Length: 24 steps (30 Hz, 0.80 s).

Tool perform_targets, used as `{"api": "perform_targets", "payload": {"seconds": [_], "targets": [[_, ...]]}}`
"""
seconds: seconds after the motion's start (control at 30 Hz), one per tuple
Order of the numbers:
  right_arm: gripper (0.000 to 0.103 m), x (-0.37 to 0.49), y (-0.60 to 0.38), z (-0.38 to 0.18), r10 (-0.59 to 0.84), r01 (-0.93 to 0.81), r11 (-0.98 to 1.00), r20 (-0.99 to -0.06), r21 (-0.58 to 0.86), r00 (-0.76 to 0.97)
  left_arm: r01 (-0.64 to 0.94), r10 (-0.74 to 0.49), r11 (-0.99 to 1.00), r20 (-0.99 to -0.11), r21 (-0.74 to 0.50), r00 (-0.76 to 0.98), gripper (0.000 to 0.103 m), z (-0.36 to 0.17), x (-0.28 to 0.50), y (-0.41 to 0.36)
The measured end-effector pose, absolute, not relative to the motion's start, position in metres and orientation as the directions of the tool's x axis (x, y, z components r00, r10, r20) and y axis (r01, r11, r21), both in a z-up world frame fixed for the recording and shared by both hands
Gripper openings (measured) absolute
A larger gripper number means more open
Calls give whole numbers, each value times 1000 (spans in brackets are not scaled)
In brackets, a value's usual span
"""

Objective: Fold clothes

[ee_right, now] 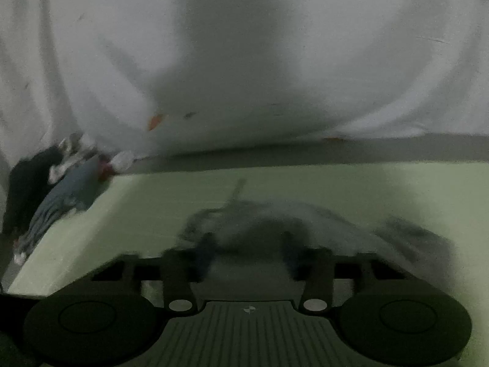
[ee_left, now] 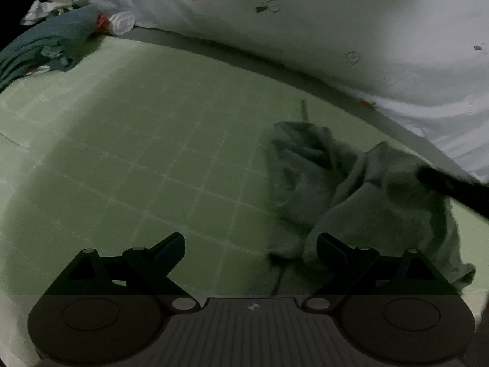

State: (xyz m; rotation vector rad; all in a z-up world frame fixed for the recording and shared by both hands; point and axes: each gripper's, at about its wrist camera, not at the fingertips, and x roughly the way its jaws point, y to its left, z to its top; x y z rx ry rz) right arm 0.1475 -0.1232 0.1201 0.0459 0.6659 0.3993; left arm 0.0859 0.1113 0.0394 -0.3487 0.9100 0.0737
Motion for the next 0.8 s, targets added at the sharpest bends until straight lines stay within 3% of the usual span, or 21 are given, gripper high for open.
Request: {"api": "perform_targets", "payload": {"seconds": [0.1,0.13,0.17,0.2,0.4,0.47,0.5,0.53,0.63,0.7,0.77,0.8], "targets": [[37,171,-92,109,323,-315,940,-644,131,694,-224,-83,935,-784,-275,616,95,42,85,125],[30,177,-86,105,300,-301,947,-658,117,691,-226,-81,935,-784,-274,616,95,43,84,129],[4,181,-82,102,284,-291,951,-664,105,691,-227,-78,935,-783,-272,617,95,44,83,133],[5,185,-79,100,269,-281,955,-670,93,692,-228,-74,936,-783,-269,618,95,45,83,137],[5,89,-120,156,224,-197,975,-441,107,869,-233,-95,923,-771,-305,630,95,46,105,154],[6,56,-136,158,181,-151,983,-457,102,871,-196,-140,922,-759,-334,636,95,47,126,151],[6,39,-147,152,165,-126,986,-513,110,843,-174,-157,923,-751,-342,641,95,48,135,148],[8,33,-152,146,156,-110,987,-548,116,822,-151,-173,926,-743,-347,647,95,49,144,144],[18,4,-179,99,60,52,991,-768,120,638,-42,-239,934,-710,-353,662,95,55,185,120],[28,-4,-190,89,23,117,986,-795,119,606,7,-263,940,-708,-342,655,95,55,210,103],[47,-4,-193,90,5,134,984,-782,114,624,54,-284,944,-718,-326,635,95,52,242,82],[47,-2,-193,92,-1,139,984,-773,113,635,64,-283,948,-730,-313,622,95,49,255,74]]}}
